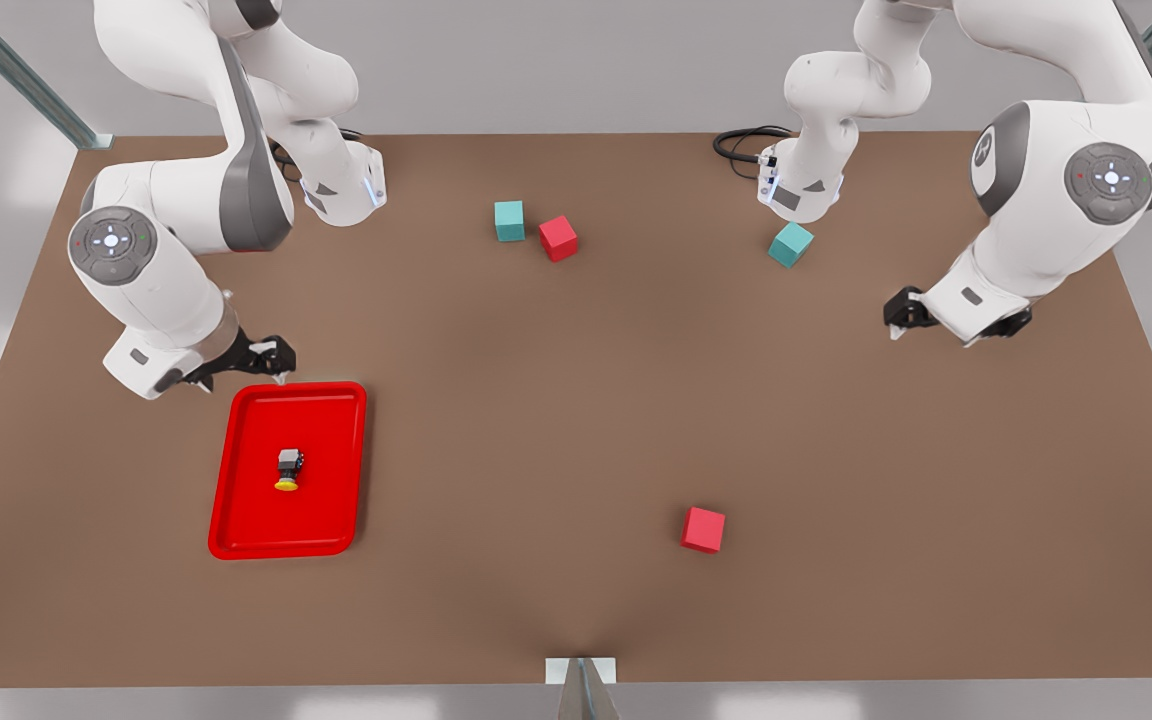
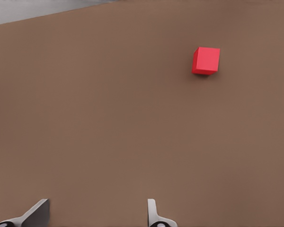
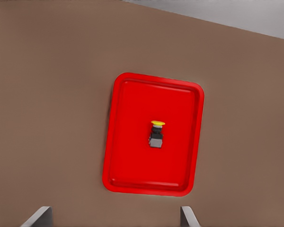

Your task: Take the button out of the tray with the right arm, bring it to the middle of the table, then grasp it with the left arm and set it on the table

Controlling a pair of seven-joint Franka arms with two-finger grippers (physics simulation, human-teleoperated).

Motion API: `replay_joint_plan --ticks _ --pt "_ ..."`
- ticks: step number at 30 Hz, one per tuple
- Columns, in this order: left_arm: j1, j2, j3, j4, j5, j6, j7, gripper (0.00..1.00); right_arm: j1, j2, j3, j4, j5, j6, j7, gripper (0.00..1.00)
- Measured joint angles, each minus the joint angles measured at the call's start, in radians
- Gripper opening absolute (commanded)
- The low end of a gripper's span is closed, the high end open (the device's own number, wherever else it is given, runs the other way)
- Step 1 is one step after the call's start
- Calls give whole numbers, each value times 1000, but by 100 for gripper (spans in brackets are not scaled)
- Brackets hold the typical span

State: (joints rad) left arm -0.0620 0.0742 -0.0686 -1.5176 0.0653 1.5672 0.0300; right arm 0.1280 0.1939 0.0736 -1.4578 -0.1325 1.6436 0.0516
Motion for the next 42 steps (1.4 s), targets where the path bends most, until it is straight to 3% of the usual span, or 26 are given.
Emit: replay_joint_plan --ticks 16,23,28,34,42 --pt "-46 101 6 1 6 77 19 100 2 -2 0 5 31 17 23 100" --pt "-45 108 6 1 7 98 23 100 4 248 2 -17 41 19 19 100" --pt "-45 111 6 1 8 103 25 100 -116 286 1 -216 33 180 13 100" --pt "-45 111 6 1 8 105 28 100 -148 290 2 -382 19 446 1 100" --pt "-45 112 6 1 8 108 30 100 -180 304 2 -446 1 715 -18 100"
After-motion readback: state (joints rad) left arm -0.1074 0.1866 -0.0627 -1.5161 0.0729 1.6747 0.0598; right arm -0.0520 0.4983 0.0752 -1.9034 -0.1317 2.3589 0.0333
